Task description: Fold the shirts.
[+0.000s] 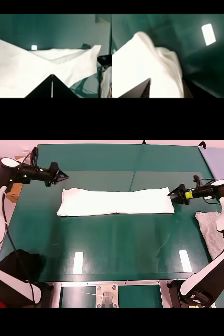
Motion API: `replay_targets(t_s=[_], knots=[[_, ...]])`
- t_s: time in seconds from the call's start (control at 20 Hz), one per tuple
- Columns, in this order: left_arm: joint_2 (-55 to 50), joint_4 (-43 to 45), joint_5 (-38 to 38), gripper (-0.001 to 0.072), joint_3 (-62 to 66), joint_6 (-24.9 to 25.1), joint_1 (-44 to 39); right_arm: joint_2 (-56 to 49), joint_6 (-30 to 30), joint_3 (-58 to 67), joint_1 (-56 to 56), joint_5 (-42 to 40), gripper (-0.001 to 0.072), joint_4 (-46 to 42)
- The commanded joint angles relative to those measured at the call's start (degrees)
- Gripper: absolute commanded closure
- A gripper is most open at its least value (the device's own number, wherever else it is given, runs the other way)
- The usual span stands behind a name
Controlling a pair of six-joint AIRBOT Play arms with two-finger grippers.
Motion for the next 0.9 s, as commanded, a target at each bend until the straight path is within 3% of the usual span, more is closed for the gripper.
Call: replay_targets(t_s=[0.0,0.15,0.35,0.65,0.85], knots=[[-0.02,0.09,-1.77,0.0682,0.13,-0.24,-0.9,-3.06,-2.62,0.0,2.03,3.67,0.0393,-1.99],[-0.02,3.23,-0.33,0.0682,0.13,-0.28,-5.09,-3.06,-2.58,0.94,2.56,4.72,0.0697,-1.99],[-0.55,9.42,8.37,0.0681,0.13,-0.24,-17.84,-1.42,-2.32,6.86,2.05,9.2,0.0695,-1.99],[-8.07,10.29,32.24,0.0681,0.15,-0.52,-36.61,9.73,-1.95,9.53,2.29,11.45,0.0695,5.18],[-13.84,6.49,35.76,0.0681,2.62,-2.29,-41.77,15.72,-1.95,9.53,3.06,14.51,0.0695,13.2]])
